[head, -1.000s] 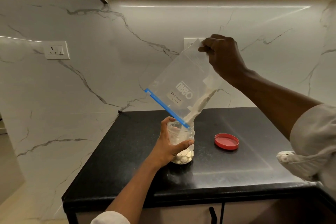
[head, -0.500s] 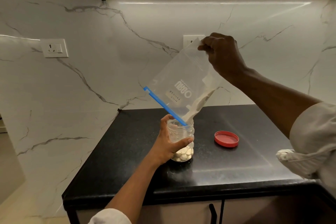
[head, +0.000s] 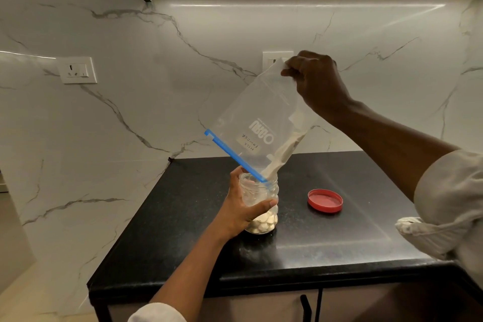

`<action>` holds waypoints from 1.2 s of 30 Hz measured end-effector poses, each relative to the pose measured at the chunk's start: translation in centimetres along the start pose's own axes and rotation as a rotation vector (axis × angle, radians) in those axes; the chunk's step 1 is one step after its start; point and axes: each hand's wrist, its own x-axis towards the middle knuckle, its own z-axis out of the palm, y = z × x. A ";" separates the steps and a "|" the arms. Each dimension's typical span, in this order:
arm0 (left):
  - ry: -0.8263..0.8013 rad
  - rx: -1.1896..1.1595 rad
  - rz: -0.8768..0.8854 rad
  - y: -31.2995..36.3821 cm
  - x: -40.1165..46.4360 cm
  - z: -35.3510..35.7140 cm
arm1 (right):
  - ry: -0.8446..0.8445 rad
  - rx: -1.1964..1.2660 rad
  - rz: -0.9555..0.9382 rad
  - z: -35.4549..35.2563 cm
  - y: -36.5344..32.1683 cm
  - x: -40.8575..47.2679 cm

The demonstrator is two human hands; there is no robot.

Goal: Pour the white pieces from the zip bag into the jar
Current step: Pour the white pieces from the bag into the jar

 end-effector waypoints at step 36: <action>0.005 0.026 -0.006 -0.1 -0.1 0.1 | -0.005 -0.004 0.012 -0.3 0.2 0.5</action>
